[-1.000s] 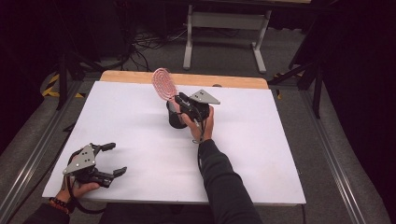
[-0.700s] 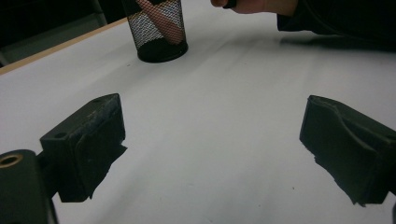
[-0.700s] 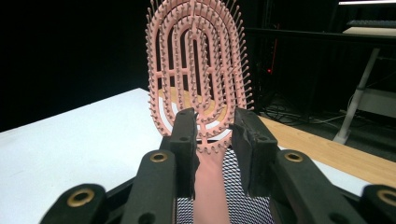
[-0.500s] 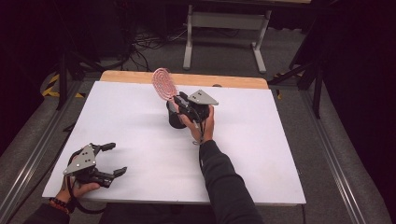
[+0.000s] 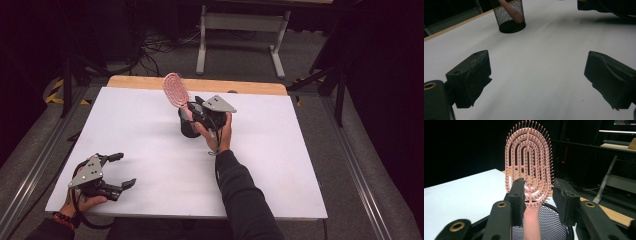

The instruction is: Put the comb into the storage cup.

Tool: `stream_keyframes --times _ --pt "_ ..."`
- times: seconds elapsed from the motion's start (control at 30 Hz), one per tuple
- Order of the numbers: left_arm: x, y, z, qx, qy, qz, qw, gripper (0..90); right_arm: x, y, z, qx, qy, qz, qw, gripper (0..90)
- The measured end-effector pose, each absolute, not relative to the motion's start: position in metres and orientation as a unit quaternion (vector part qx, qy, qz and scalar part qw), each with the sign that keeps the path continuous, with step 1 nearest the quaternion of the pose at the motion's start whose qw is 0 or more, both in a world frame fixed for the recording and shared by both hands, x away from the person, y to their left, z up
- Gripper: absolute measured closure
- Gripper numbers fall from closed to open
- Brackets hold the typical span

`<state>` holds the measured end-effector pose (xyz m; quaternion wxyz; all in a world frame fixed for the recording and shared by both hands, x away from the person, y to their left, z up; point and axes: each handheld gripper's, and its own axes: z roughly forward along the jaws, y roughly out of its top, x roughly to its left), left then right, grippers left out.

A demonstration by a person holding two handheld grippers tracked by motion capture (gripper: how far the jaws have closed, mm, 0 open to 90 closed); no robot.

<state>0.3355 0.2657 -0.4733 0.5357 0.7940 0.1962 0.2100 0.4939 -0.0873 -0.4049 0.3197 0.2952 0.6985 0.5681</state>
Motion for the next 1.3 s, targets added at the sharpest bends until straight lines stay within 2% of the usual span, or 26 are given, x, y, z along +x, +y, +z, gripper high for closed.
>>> stream_keyframes --times 0.23,0.4,0.67,0.73,0.87,0.97,1.3 --pt "0.335 0.266 -0.473 0.794 0.196 0.21 0.536 7.8 0.493 -0.088 -0.402 0.298 0.696 0.569 0.32 51.2" --pt "0.336 0.266 -0.473 0.795 0.195 0.208 0.535 7.8 0.492 -0.088 -0.401 0.303 0.697 0.567 0.318 39.8" --pt "0.336 0.266 -0.474 0.795 0.195 0.208 0.536 7.7 0.493 -0.085 -0.402 0.306 0.704 0.554 0.323 27.5" --pt "0.336 0.265 -0.474 0.795 0.194 0.208 0.536 7.7 0.493 -0.084 -0.402 0.312 0.703 0.547 0.33 20.7" --pt "0.336 0.265 -0.474 0.795 0.195 0.208 0.536 7.7 0.493 -0.085 -0.401 0.316 0.7 0.548 0.332 16.0" --pt "0.336 0.265 -0.474 0.794 0.195 0.207 0.536 7.6 0.492 -0.085 -0.4 0.318 0.704 0.542 0.332 7.1" --pt "0.337 0.265 -0.474 0.796 0.196 0.207 0.533 7.5 0.486 -0.09 -0.394 0.314 0.707 0.536 0.337 3.7"
